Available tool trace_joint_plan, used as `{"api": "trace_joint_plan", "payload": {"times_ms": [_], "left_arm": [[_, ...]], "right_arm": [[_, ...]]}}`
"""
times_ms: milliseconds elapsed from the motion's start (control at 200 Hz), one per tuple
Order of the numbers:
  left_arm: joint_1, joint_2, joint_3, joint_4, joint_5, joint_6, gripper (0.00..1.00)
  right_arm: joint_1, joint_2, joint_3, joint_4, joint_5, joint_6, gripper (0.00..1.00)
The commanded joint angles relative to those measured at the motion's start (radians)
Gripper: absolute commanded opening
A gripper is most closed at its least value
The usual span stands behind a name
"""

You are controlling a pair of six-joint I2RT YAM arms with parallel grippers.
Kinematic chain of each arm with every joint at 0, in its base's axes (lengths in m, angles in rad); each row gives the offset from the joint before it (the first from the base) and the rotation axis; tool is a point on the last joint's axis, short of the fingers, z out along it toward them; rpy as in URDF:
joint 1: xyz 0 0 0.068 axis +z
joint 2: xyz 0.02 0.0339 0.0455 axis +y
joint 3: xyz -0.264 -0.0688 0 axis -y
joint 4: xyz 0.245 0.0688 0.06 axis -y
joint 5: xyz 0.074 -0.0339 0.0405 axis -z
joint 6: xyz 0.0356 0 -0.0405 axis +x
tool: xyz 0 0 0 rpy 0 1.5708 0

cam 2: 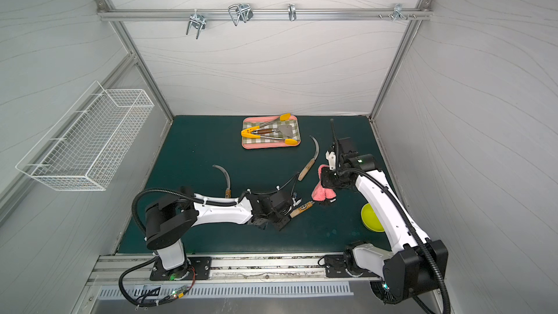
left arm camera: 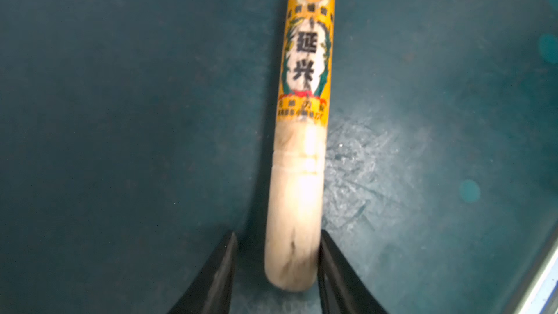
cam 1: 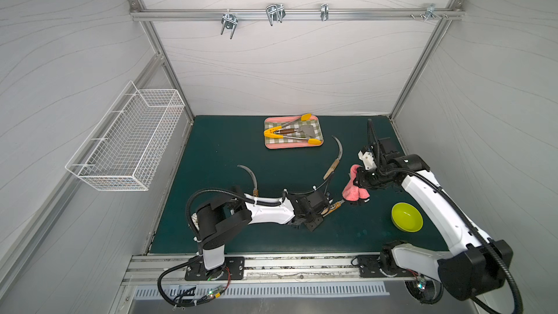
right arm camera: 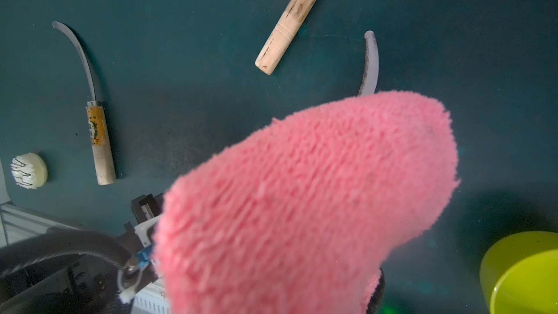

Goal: Wipe small sickles with rags
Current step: Place the small sickle at the center of the board, then adjust the small sickle at the center of the board.

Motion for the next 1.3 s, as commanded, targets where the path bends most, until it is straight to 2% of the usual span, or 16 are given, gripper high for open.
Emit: {"api": "trace_joint_plan", "payload": {"times_ms": [0, 145, 435, 655, 830, 1076, 1296], "left_arm": [[0.000, -0.071, -0.095, 0.205, -0.024, -0.062, 0.47], [-0.021, -0.095, -0.196, 0.346, -0.034, -0.084, 0.48], [-0.051, -0.015, -0.210, 0.450, -0.052, -0.074, 0.46], [-0.052, 0.010, -0.225, 0.490, -0.060, -0.078, 0.24], [-0.055, 0.019, -0.238, 0.511, -0.062, -0.076, 0.00], [-0.056, 0.040, -0.274, 0.617, -0.087, -0.059, 0.00], [-0.061, 0.062, -0.285, 0.671, -0.105, -0.058, 0.00]], "right_arm": [[0.029, 0.005, 0.016, -0.019, 0.015, 0.008, 0.17], [0.044, 0.013, 0.019, -0.010, 0.012, 0.011, 0.18], [0.055, 0.050, 0.022, -0.001, 0.009, 0.006, 0.18], [0.062, 0.073, 0.013, -0.003, 0.011, 0.002, 0.19], [0.083, 0.117, 0.002, 0.001, 0.015, 0.001, 0.19], [0.134, 0.253, 0.064, -0.054, 0.067, -0.031, 0.19], [0.143, 0.394, 0.079, -0.076, 0.042, -0.071, 0.18]]}}
